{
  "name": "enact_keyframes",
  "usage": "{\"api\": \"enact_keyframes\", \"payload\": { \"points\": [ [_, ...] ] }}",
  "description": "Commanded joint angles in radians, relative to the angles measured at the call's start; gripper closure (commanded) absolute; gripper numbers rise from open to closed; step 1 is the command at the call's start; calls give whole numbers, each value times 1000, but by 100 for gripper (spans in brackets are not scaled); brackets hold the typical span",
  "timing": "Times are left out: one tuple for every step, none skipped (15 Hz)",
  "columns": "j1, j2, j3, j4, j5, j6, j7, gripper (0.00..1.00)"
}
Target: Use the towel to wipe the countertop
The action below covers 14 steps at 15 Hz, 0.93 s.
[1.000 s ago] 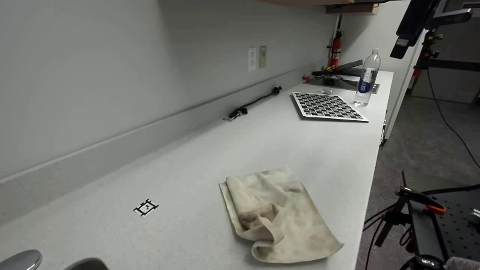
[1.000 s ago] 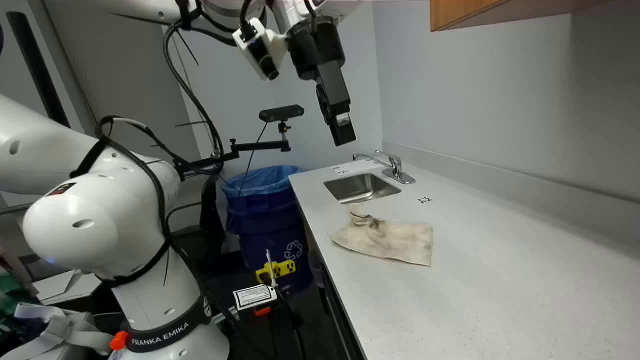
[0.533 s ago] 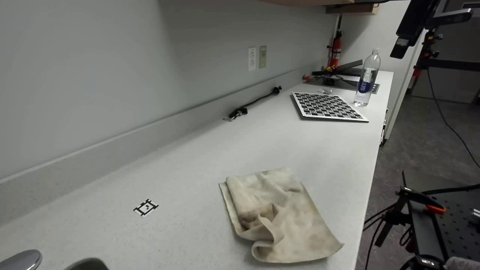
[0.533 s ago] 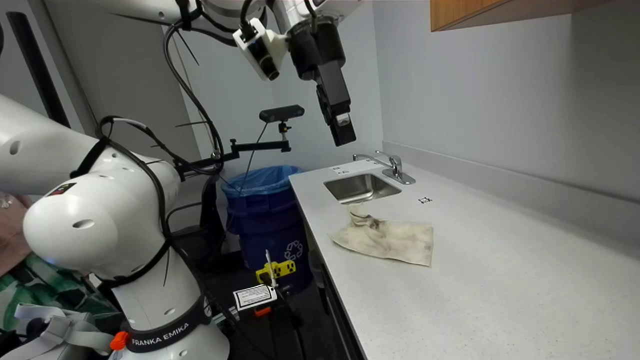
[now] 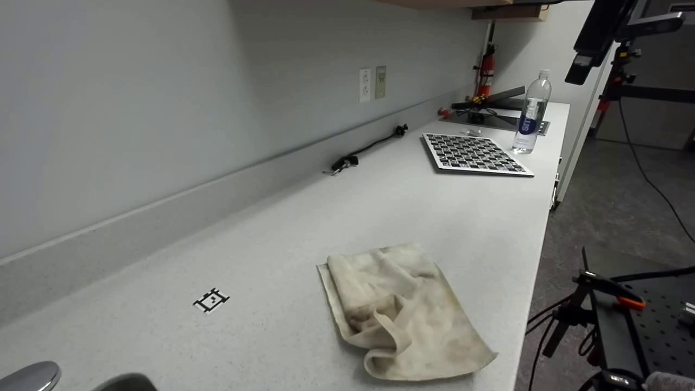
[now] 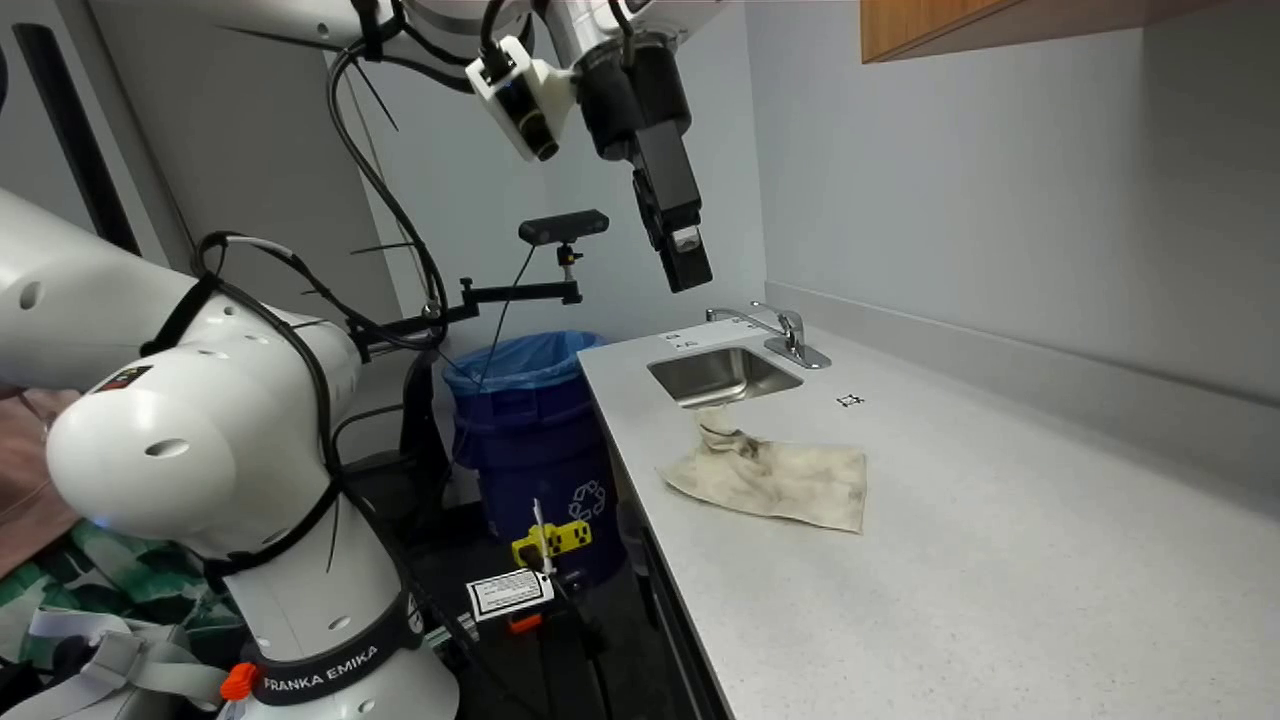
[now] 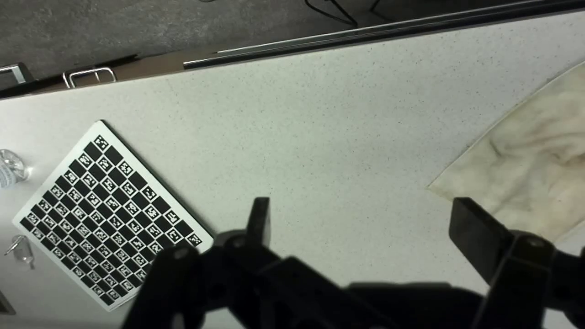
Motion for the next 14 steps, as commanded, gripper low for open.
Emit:
{"api": "enact_keyframes", "payload": {
  "points": [
    [14, 2, -10, 3, -8, -5, 8, 0],
    [14, 2, -10, 3, -8, -5, 8, 0],
    [14, 2, -10, 3, -8, -5, 8, 0],
    [14, 2, -10, 3, -8, -5, 8, 0],
    [14, 2, -10, 3, -8, -5, 8, 0],
    [14, 2, -10, 3, -8, -5, 8, 0],
    [14, 2, -10, 3, -8, -5, 8, 0],
    [14, 2, -10, 3, -8, -5, 8, 0],
    [15, 3, -12, 4, -6, -6, 3, 0],
    [19, 5, -16, 5, 1, -11, -1, 0],
    [25, 7, -21, 7, 9, -17, -9, 0],
    [28, 9, -25, 8, 14, -21, -14, 0],
    [32, 12, -28, 9, 18, -23, -19, 0],
    [40, 14, -36, 10, 28, -26, -29, 0]
  ]
}}
